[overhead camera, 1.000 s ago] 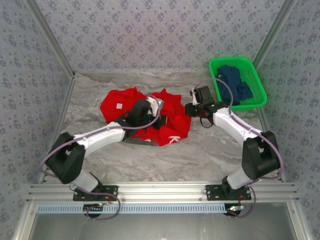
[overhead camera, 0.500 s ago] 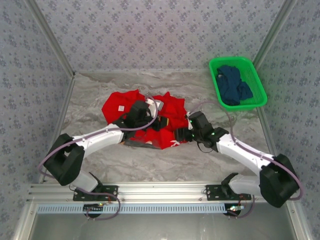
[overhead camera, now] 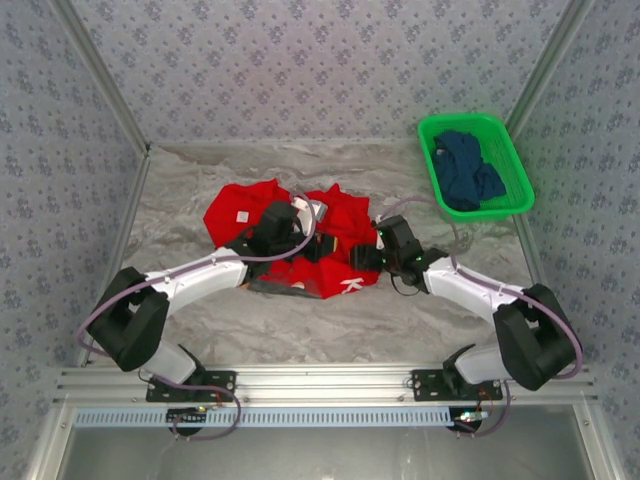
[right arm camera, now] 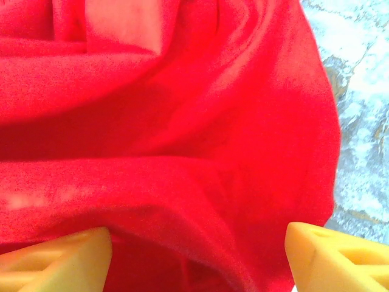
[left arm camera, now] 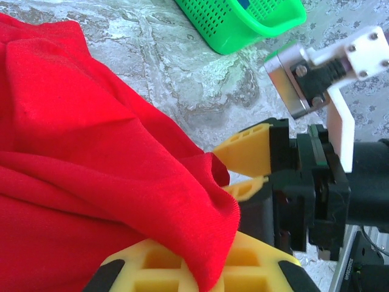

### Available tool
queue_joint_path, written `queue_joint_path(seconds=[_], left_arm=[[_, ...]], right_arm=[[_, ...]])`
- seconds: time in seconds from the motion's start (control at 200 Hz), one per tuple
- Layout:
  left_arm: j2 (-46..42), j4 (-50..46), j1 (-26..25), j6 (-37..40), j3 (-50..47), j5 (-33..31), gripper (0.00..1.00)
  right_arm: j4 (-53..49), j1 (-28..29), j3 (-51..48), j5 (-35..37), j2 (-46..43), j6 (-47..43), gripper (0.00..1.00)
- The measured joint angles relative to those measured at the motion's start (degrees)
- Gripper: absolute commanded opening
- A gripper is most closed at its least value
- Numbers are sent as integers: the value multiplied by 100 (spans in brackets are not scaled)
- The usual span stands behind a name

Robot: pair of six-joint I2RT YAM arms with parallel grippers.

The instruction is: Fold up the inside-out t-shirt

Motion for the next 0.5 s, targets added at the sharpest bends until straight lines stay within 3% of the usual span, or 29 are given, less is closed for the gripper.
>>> queue_joint_path(seconds=[0.215,0.4,0.425,0.5], left_arm=[[-11,-35,0,2,0,-2,0],[-81,-284,0,7,0,-234,0],[-122,-337,0,4,-4,-330,0],[-317,-501,13,0,-55,-664,0]], right_arm=[[426,114,98,219,890,-131,74],[741,127,98,-7,1019,-210,5],[754,81,98,-127,949,-210,0],[872,-245,50,-796,450,-146,0]])
